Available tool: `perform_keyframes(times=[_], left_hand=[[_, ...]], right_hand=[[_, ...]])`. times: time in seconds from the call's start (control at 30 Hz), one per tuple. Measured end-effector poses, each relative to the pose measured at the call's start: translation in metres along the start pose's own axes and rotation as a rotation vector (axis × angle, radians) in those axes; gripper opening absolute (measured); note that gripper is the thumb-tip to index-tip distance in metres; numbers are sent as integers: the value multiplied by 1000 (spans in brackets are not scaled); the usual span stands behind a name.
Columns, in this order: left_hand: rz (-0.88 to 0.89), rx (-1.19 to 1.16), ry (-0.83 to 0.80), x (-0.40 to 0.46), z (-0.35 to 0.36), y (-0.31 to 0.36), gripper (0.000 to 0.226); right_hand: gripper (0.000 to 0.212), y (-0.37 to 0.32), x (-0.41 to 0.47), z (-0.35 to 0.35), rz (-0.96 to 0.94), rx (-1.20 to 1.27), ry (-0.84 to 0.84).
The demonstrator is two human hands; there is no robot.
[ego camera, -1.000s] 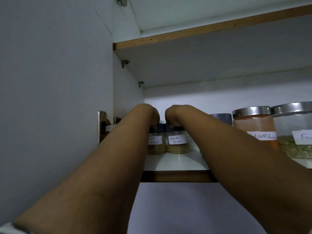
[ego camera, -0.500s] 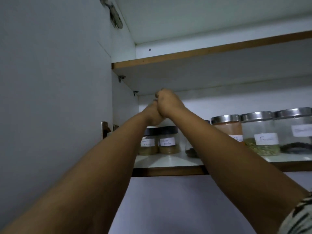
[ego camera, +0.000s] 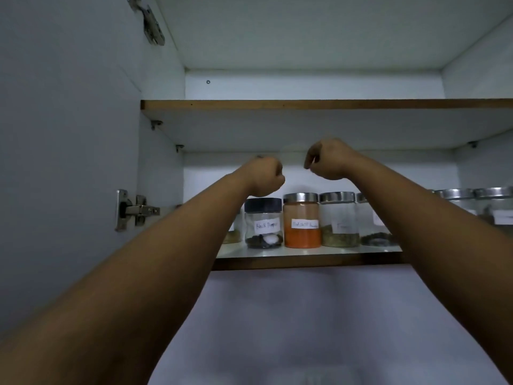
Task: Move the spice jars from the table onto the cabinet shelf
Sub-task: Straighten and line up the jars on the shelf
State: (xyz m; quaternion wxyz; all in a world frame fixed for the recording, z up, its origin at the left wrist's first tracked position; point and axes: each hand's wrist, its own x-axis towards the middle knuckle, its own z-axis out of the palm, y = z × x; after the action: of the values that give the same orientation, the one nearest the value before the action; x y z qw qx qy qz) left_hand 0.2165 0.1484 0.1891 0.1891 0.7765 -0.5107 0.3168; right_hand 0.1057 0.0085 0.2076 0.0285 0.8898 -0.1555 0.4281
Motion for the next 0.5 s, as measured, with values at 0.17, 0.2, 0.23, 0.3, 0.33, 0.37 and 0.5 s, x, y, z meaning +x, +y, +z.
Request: perform_keyframes(times=[0.17, 0.2, 0.23, 0.3, 0.33, 0.37, 0.5], left_hand=[[-26, 128, -115, 0, 6, 10, 34], [-36, 154, -128, 0, 7, 10, 33], [-41, 174, -144, 1, 9, 10, 32], [-35, 213, -165, 2, 14, 10, 29], [-31, 227, -165, 3, 16, 9, 26], [-30, 236, -165, 4, 16, 8, 25], [-38, 234, -200, 7, 17, -1, 37]], right_hand=[[37, -5, -14, 8, -143, -67, -133], [33, -6, -15, 10, -149, -51, -134], [30, -7, -16, 11, -142, -42, -148], [29, -7, -18, 15, -124, -83, -210], [29, -7, -18, 17, -127, -116, -235], [28, -7, -18, 20, -135, -139, -246], [25, -10, -12, 26, -144, -227, -230]])
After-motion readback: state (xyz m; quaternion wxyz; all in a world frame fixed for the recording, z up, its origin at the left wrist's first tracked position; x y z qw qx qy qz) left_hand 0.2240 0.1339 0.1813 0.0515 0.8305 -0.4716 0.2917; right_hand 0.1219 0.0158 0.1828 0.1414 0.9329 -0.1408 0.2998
